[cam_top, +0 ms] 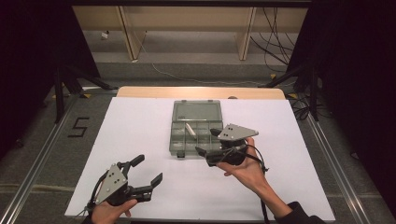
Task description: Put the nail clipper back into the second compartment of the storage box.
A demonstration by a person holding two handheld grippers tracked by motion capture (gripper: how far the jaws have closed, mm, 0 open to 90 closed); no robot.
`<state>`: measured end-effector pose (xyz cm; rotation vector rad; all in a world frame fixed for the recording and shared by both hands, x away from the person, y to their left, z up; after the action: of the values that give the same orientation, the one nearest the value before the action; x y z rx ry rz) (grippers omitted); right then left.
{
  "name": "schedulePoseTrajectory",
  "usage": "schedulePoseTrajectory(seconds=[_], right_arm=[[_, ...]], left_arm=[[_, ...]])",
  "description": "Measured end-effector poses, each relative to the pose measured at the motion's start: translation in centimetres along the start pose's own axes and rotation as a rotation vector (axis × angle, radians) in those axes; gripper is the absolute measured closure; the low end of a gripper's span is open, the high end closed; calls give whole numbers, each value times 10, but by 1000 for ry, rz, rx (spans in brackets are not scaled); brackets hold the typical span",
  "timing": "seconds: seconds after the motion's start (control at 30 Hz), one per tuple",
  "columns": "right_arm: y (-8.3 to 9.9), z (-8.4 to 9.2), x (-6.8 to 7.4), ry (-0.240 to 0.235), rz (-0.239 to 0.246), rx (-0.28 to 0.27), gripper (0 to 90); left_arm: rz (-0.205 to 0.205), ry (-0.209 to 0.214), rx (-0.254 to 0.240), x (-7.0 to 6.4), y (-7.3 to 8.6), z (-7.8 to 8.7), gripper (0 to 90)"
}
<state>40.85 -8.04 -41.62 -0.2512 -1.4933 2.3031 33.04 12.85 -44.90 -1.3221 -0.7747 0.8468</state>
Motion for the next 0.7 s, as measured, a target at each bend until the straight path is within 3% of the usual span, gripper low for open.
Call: schedulePoseTrajectory(seconds=[0.1, 0.43, 0.5, 0.7], right_arm=[[1, 2, 1, -3, -5, -15, 230], [12, 16, 3, -5, 2, -70, 231], [15, 19, 5, -17, -18, -77, 223], [17, 28, 8, -10, 0, -114, 203]], left_arm=[[-26, 4, -1, 1, -1, 0, 156], [-16, 12, -13, 0, -1, -1, 156], [-20, 6, -2, 0, -1, 0, 156], [-18, 11, -13, 0, -1, -1, 156]])
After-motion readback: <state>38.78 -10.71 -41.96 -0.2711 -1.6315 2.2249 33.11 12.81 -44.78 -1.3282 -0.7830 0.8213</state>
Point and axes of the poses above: each handheld gripper's, and its own axes: z roughly backward along the jaws, y roughly out of its underside, x roughly to its left, the point moved 8 cm from there along -z, roughly forward along the jaws, and after that the axes turned 13 degrees about -y, right-handed, at the moved point
